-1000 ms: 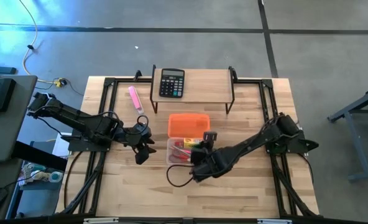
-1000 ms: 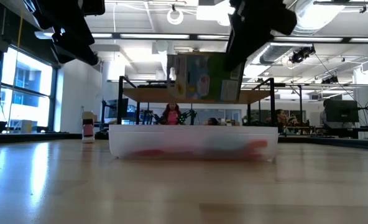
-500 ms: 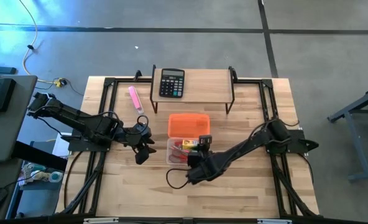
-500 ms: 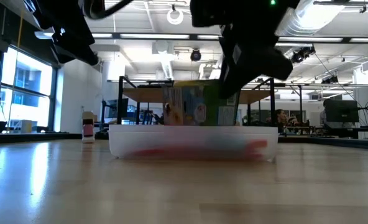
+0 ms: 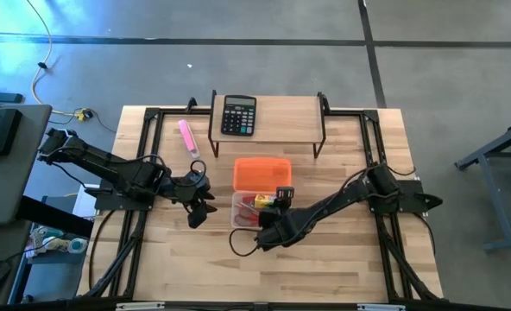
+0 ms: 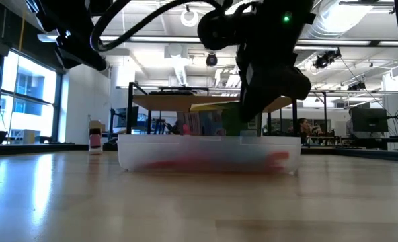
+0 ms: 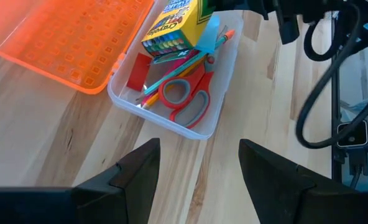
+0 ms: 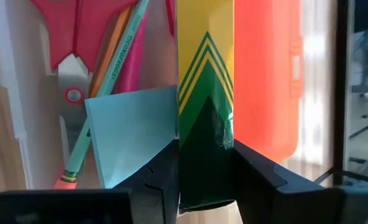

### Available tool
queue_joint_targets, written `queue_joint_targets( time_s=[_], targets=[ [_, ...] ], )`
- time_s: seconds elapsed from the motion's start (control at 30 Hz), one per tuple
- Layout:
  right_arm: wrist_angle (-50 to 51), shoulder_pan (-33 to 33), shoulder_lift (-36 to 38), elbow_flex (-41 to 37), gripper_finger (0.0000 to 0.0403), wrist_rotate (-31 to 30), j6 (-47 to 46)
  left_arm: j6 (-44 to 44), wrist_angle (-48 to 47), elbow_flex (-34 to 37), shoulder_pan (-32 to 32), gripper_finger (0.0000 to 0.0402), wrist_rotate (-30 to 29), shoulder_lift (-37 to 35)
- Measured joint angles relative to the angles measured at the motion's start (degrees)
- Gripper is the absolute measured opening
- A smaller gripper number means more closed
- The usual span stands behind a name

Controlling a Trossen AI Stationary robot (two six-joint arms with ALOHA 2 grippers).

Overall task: Pack school essentials
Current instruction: Put the pack of crayons into the supply box, then move the supply box to the bottom left of the table

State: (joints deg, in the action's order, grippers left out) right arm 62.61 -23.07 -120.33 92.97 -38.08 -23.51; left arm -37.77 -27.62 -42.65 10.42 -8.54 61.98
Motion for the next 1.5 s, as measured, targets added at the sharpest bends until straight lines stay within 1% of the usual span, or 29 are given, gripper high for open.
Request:
queue_joint_targets(
  time_s=[0.2, 0.33, 0.53, 0.63, 0.7, 0.8, 0.93, 1.1, 1.2, 1.4, 1.5],
  targets=[
    [-0.24, 1.0, 0.0, 0.0, 0.0126, 1.74, -0.02, 0.01, -0.01, 0.0, 0.01, 0.0209, -0.02, 0.0],
    [-1.12, 1.31, 0.0, 0.0, 0.015, 4.48, -0.21, 0.03, -0.02, 0.0, 0.02, 0.0209, 0.0, -0.01],
    [-1.05, 1.31, 0.0, 0.0, 0.0191, 5.59, -2.6, 0.03, -0.02, 0.0, 0.0, 0.0209, 0.0, 0.01],
    [-1.01, 1.3, 0.02, 0.0, 0.0201, 8.35, -3.68, 0.03, -0.04, 0.0, 0.0, 0.0209, 0.0, -0.01],
    [-1.01, 1.29, 0.02, 0.0, 0.0204, 11.22, -3.76, 0.03, -0.03, 0.0, 0.01, 0.0209, 0.0, 0.01],
    [-0.98, 1.29, 0.02, 0.0, 0.0204, 15.07, -6.26, 0.05, -0.04, 0.0, 0.01, 0.0209, 0.0, -0.01],
    [-0.84, 1.29, 0.06, 0.0, 0.0204, 17.17, -9.52, 0.03, -0.03, 0.0, 0.01, 0.0209, 0.0, -0.01],
    [-0.29, 1.27, 1.28, 0.0, 0.0204, 17.51, -13.66, 0.03, 0.0, 0.0, 0.02, 0.0209, 0.0, 0.01],
    [0.04, 1.27, 3.13, 0.0, 0.0204, 16.61, -14.81, 0.01, 0.0, 0.0, 0.01, 0.0209, 0.02, 0.0],
    [1.54, 1.29, 6.94, 0.0, 0.0204, 12.79, -16.84, -0.03, 0.21, 0.0, 0.01, 0.0209, 0.02, -0.01],
    [2.58, 1.58, 9.24, 0.0, 0.0204, 9.66, -19.61, -0.11, 1.1, 0.0, 0.26, 0.0209, 0.0, -0.01]
  ],
)
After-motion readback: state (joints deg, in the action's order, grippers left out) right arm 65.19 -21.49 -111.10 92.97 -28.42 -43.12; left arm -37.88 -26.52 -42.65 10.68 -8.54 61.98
